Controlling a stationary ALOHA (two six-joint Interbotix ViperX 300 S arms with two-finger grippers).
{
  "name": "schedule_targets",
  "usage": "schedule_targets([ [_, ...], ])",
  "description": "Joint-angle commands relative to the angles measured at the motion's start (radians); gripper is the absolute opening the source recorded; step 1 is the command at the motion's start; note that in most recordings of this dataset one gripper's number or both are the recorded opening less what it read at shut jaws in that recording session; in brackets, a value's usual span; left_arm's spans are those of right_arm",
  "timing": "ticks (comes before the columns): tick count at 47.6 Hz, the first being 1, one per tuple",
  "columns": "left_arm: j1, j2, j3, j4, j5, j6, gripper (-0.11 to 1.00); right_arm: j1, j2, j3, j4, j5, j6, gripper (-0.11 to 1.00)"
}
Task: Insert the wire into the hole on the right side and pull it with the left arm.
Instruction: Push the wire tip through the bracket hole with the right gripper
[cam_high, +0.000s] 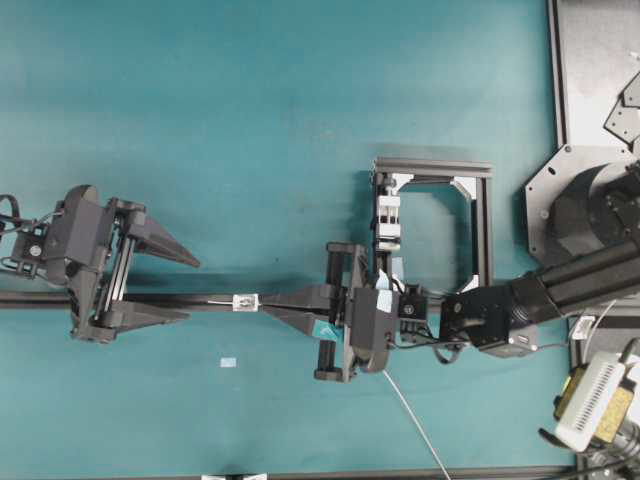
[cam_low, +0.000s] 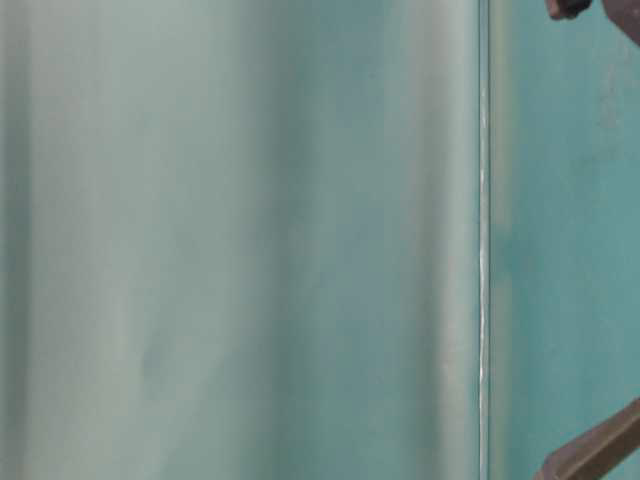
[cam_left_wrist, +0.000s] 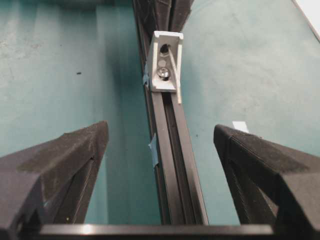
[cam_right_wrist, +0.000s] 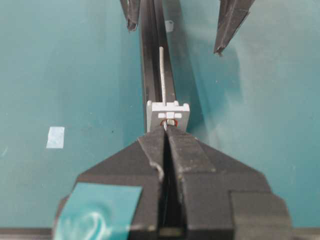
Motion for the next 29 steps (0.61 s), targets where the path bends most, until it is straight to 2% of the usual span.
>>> schedule_targets([
  [1, -0.005, -0.012, -0.014, -0.002, 0.000, -0.002, 0.42, 0.000, -0.011, -0.018, -0.005, -0.005, -0.002, 0.01],
  [29, -0.015, -0.018, -0.035, -0.002, 0.049, -0.003, 0.41, -0.006, -0.006, -0.026, -0.006, 0.020, -0.002, 0.01],
])
